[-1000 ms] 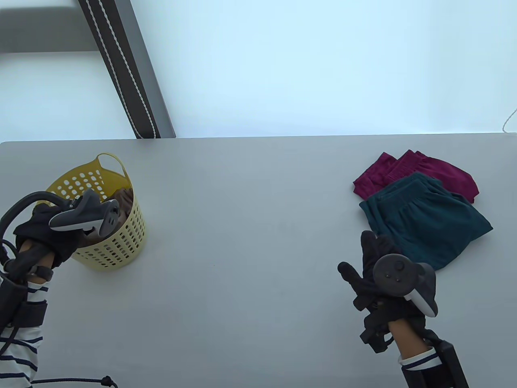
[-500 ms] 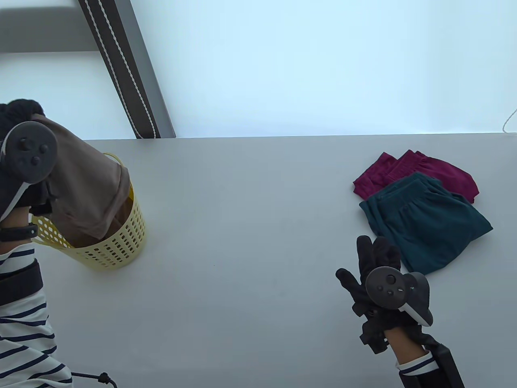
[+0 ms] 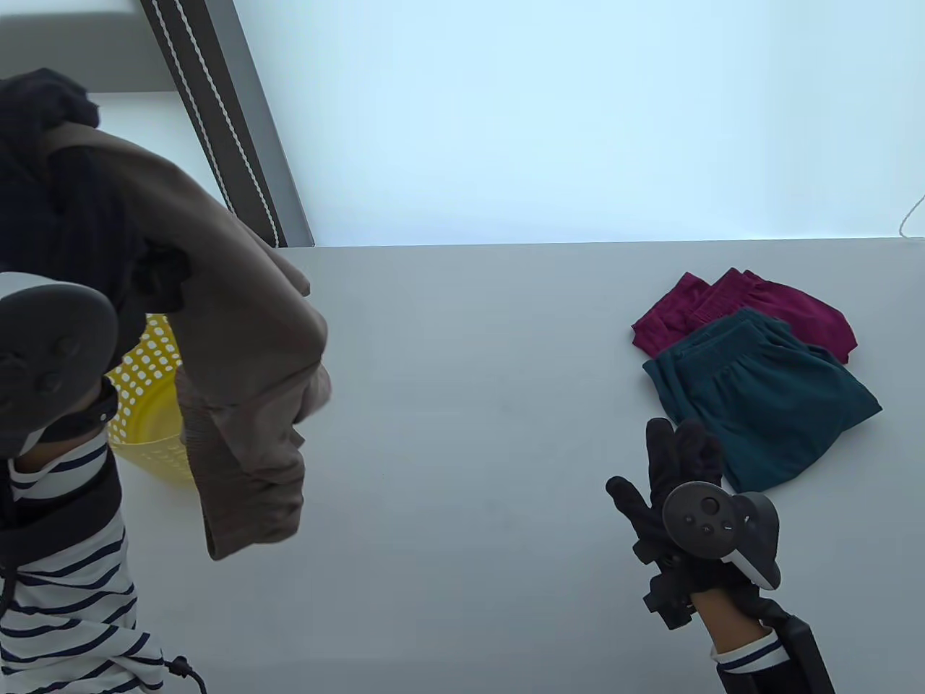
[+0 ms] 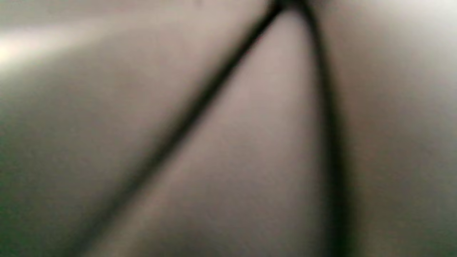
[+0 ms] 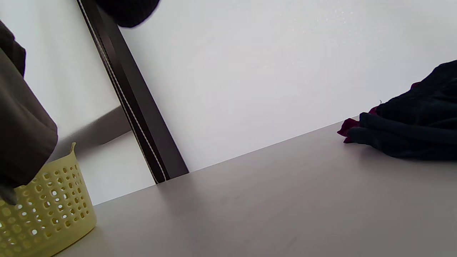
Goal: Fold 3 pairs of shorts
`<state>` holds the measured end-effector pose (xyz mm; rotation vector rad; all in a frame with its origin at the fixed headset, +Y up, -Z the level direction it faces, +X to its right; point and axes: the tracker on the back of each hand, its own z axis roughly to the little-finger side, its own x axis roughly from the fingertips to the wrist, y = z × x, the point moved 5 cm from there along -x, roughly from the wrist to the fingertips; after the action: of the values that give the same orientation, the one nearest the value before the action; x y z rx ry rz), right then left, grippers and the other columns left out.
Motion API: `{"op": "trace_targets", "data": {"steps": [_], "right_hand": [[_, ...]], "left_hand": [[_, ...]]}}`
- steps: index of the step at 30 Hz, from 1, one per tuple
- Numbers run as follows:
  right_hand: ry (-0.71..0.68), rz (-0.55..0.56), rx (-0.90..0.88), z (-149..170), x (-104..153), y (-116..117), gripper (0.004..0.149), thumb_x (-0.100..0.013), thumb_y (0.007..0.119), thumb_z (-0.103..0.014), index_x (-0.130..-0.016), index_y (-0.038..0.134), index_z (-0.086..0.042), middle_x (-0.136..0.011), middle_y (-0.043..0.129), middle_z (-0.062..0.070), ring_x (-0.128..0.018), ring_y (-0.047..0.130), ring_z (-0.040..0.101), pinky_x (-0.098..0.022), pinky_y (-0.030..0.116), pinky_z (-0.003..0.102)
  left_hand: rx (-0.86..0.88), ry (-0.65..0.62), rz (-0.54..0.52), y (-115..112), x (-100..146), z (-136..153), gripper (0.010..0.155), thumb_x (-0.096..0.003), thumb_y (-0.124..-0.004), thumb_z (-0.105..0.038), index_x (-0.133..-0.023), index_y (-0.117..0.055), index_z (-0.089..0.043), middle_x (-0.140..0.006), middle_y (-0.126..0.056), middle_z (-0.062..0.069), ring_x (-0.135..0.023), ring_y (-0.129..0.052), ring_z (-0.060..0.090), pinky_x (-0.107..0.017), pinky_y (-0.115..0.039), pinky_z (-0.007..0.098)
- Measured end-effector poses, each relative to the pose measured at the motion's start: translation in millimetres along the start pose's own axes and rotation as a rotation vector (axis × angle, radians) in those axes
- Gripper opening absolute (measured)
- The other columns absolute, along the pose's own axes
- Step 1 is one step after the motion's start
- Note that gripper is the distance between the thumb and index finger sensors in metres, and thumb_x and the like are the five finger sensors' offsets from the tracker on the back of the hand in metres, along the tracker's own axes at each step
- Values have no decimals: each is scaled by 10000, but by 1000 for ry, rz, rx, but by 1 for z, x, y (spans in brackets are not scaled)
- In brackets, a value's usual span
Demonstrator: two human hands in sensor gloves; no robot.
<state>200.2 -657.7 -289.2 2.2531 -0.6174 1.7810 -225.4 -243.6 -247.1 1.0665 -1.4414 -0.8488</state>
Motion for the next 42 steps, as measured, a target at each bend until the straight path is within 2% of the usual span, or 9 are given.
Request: {"op": "trace_targets", "data": {"steps": [7,14,20,23,31,36,38,40,42], "right_hand": [[0,-8,4,0,1,1,819,-521,519,-499,-1020,114,9,-903,93,471,-755,194,728,-519,320,727],[-11,-7,15,-4,2,1,819,-522,523,-496,-1020,115,10,-901,92,472,-754,195,730,-518,321,728],[-6,-6,12,-3,2,1,823,-523,522,-495,-1014,100,11,-897,81,474,-752,192,731,-517,321,727],[-1,0,8,-3,2,0,825,-523,521,-495,-1012,96,14,-895,78,474,-751,191,731,-517,321,728],[20,1,14,1,1,-1,826,-523,523,-493,-1011,95,18,-892,73,475,-749,193,732,-515,323,729],[37,-6,24,5,1,0,827,-522,526,-491,-1010,98,21,-888,72,478,-747,195,733,-513,324,729],[40,-9,24,6,0,0,827,-522,528,-491,-1010,99,21,-888,72,477,-747,194,733,-512,325,729],[41,-12,27,6,1,0,828,-522,529,-489,-1010,100,24,-888,74,478,-746,196,734,-512,326,729],[40,-13,29,6,1,0,827,-523,530,-488,-1010,102,24,-887,74,479,-745,196,735,-511,326,729]], "left_hand": [[-165,-200,301,-122,47,-48,258,-512,-614,-275,-728,-751,-310,-507,-909,-55,-685,-950,214,-704,-721,580],[-137,-375,332,-155,90,-84,267,-554,-560,-316,-801,-634,-385,-690,-856,-106,-847,-874,207,-742,-685,571],[-143,-1079,477,-155,229,-166,361,-528,-574,-378,-854,-482,-503,-916,-754,-168,-962,-819,179,-775,-663,541],[-91,-1294,679,-162,292,-179,656,-466,-592,-511,-992,-206,-445,-1105,-605,-54,-1025,-763,230,-782,-635,561],[-96,-945,1235,-298,321,-124,1072,-345,-595,-687,-1011,97,-210,-1209,-289,290,-1085,-638,403,-779,-556,636],[-211,-904,1649,-367,406,-110,1072,-293,-545,-715,-1100,-106,-163,-1213,-302,282,-1094,-576,480,-764,-510,676],[-367,-954,1603,-380,426,-111,871,-335,-619,-650,-1060,-349,-251,-1183,-516,83,-1085,-625,407,-767,-541,641],[-491,-1016,1399,-382,422,-114,630,-342,-628,-611,-906,-454,-391,-1067,-685,-103,-1057,-732,295,-766,-608,584],[-497,-995,1375,-382,412,-113,500,-374,-655,-562,-832,-515,-419,-929,-789,-239,-1024,-818,191,-769,-633,552]]}}
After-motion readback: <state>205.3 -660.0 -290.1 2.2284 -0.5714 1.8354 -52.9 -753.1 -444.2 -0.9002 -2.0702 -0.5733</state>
